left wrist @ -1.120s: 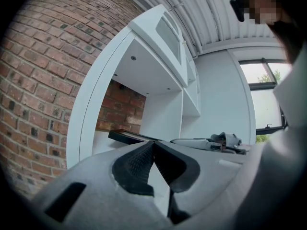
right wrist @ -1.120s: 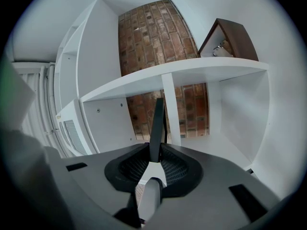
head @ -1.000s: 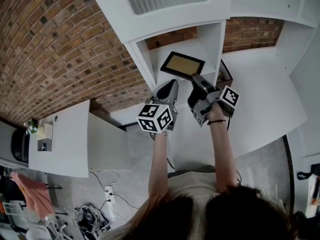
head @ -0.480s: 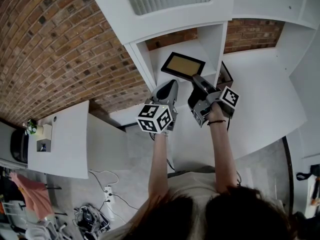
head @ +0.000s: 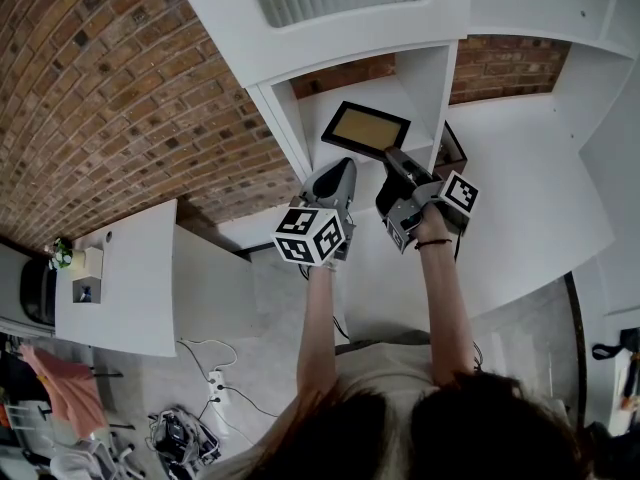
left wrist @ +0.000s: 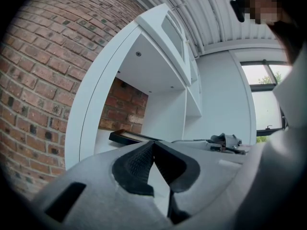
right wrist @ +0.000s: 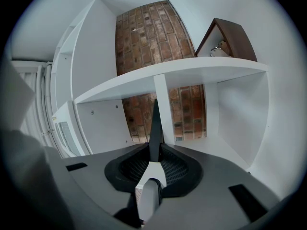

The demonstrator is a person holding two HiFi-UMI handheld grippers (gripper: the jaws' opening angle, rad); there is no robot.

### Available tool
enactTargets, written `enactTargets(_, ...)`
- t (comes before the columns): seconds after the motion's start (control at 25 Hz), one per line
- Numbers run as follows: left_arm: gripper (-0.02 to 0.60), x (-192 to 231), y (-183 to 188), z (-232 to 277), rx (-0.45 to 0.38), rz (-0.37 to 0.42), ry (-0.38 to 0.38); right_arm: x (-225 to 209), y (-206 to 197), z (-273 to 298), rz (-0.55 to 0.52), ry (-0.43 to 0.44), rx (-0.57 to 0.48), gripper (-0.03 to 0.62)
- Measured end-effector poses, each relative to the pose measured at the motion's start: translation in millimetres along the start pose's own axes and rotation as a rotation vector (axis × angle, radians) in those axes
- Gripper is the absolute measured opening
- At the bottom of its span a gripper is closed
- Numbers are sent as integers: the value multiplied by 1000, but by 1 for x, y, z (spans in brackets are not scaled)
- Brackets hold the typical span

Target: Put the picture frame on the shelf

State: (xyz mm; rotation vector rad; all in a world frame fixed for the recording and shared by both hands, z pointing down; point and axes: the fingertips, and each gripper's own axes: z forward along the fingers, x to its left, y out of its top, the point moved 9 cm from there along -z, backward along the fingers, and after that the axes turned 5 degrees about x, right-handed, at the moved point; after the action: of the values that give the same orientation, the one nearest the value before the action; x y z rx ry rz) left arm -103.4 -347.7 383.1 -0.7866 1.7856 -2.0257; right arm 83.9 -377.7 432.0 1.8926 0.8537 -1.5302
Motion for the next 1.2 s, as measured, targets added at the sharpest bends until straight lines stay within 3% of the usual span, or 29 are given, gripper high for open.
enactTargets(1.2,11,4,-2,0,2,-6,11,1,2,2,-54,-35,3,74)
